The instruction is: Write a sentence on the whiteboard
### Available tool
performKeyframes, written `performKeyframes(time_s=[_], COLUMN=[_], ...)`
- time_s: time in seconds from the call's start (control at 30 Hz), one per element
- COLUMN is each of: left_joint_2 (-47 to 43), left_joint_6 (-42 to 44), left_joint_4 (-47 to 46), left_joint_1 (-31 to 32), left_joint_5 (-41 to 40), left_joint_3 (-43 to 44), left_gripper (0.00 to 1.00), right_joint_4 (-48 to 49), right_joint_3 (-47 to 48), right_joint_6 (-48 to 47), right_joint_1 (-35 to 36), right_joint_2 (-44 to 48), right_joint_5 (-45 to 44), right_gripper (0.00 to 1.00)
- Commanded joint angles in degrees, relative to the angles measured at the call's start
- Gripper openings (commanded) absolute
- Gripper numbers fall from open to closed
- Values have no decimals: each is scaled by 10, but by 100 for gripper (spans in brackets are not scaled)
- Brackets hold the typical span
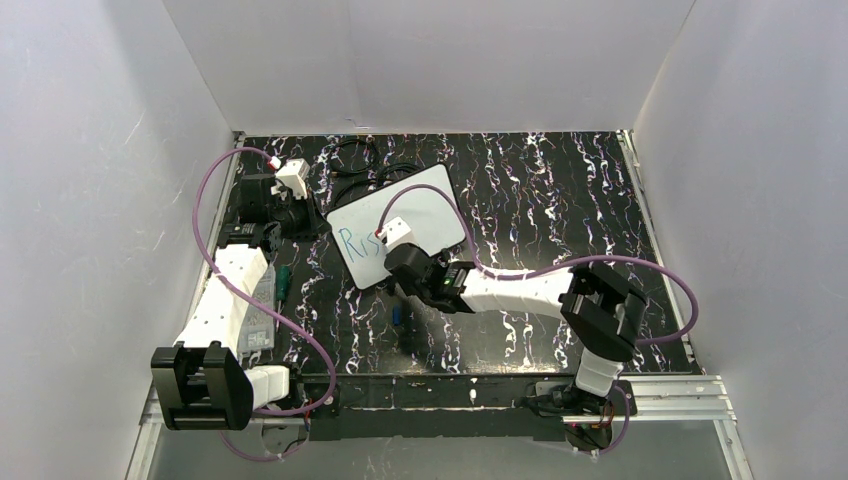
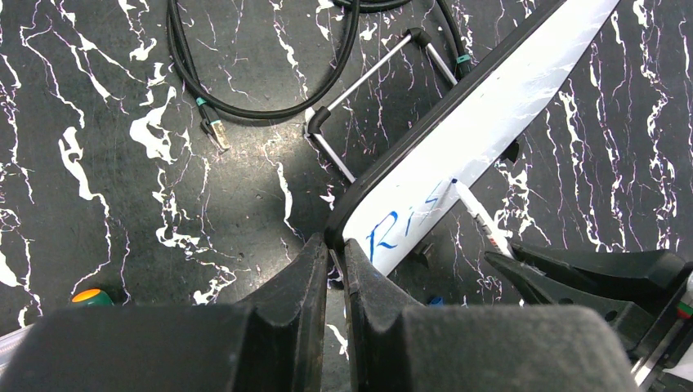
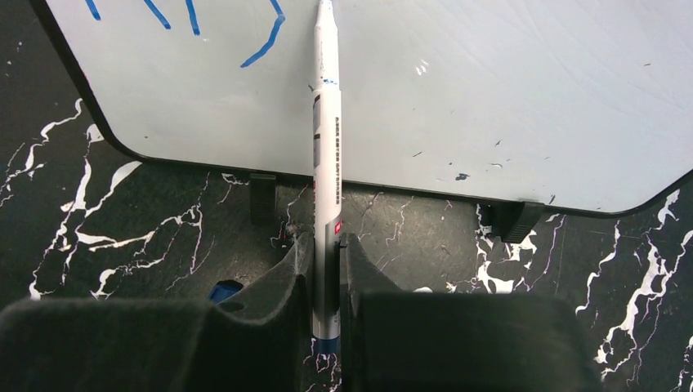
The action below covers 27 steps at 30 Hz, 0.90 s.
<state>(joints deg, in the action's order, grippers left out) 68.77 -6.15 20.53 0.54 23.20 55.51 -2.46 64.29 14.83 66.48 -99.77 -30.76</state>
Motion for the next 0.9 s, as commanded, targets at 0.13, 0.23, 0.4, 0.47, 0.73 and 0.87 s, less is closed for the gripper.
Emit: performKeyframes(time_s=[0.13, 0.23, 0.4, 0.47, 0.73, 0.87], left_joint_2=[-20, -19, -19, -18, -17, -16], left_joint_6=[9, 9, 8, 9, 9, 8], left_joint_4=[-2, -2, -2, -3, -3, -3], left_joint_1=[-1, -2, -1, -2, -2, -1], left_joint_5=[1, 2, 3, 4, 4, 3], left_joint_3=[-5, -4, -4, -4, -3, -3], left_gripper=[0, 0, 0, 0, 0, 0], right_joint_4=[1, -1, -3, -1, 15, 17], right_joint_3=[20, 19, 21, 24, 41, 45], right_joint_6=[12, 14, 13, 11, -11, -17], right_joint_1=[-7, -10, -16, -19, -25, -25], right_joint_2=[-6, -2, 2, 1, -3, -10], right_joint_5=[-17, -27, -35, -35, -22, -6], right_gripper=[1, 1, 1, 1, 1, 1])
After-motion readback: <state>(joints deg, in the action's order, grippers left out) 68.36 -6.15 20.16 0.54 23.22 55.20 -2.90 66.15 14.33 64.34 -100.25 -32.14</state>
